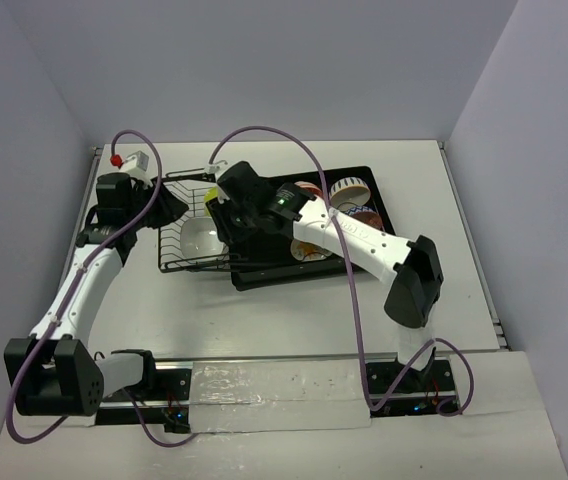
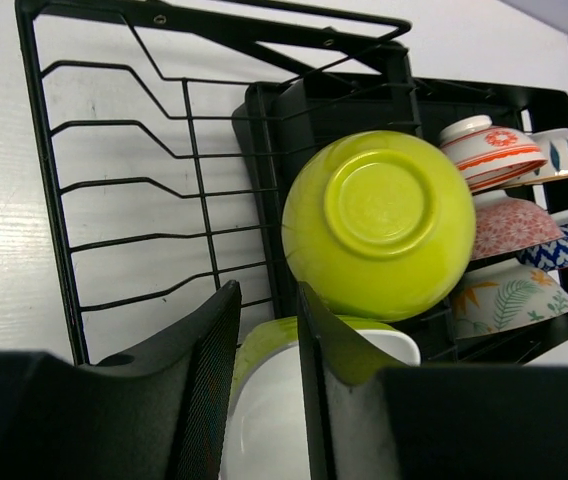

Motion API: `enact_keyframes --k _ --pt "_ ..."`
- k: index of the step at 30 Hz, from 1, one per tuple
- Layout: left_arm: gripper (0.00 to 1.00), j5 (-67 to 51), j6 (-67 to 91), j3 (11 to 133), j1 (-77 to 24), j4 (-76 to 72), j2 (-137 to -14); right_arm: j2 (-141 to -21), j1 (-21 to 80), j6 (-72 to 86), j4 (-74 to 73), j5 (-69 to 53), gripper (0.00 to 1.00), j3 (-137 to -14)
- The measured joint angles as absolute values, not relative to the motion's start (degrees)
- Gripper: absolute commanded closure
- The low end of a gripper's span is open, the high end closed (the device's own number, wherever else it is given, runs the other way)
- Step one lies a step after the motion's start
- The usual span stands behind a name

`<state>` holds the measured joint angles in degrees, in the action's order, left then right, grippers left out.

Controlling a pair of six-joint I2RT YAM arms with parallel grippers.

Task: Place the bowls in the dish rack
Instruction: Pick up the bowl from the dish rack.

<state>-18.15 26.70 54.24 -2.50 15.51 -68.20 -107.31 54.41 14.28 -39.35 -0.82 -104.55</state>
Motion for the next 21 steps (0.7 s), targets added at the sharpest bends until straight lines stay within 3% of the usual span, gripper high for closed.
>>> enact_keyframes --k 21 --pt "0.67 -18.81 26.61 54.22 -2.50 15.31 -69.23 -113.08 52.23 14.55 -35.73 -5.45 0.59 -104.64"
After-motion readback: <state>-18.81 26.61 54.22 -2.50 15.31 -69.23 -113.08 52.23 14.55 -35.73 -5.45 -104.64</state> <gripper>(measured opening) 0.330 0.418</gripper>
